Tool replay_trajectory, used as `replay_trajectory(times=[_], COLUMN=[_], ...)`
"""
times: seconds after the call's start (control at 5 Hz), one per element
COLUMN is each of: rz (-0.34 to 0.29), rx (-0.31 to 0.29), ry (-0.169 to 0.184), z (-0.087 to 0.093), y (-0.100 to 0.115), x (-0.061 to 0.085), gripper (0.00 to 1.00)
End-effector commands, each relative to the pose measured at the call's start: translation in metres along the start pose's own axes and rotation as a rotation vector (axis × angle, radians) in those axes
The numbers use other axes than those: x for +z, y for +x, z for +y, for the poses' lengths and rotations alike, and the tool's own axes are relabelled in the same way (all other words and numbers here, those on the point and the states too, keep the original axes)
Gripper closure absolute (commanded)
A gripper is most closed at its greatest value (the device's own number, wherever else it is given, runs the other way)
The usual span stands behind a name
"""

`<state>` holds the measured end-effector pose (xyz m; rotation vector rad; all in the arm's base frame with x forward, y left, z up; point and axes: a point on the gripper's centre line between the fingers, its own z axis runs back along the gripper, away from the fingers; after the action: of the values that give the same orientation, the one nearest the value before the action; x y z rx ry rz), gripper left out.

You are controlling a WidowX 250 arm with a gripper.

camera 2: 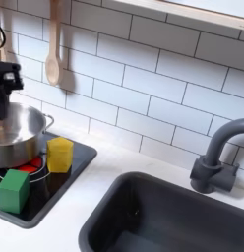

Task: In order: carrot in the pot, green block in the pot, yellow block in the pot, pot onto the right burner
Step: 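Put the carrot in the pot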

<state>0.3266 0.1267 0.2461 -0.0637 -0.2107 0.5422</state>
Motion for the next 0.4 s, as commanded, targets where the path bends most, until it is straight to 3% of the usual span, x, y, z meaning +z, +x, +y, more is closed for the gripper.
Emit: replay_trajectory(times=[0.0, 0.2], rz=[0.013, 0.024], rx=[0.016, 0.0], ry=[0.009, 0.006], z=[0.0074, 0.0044], y=[0.0097, 0.0095], x=[-0.0021, -0.0062], gripper=[1.0, 1.0])
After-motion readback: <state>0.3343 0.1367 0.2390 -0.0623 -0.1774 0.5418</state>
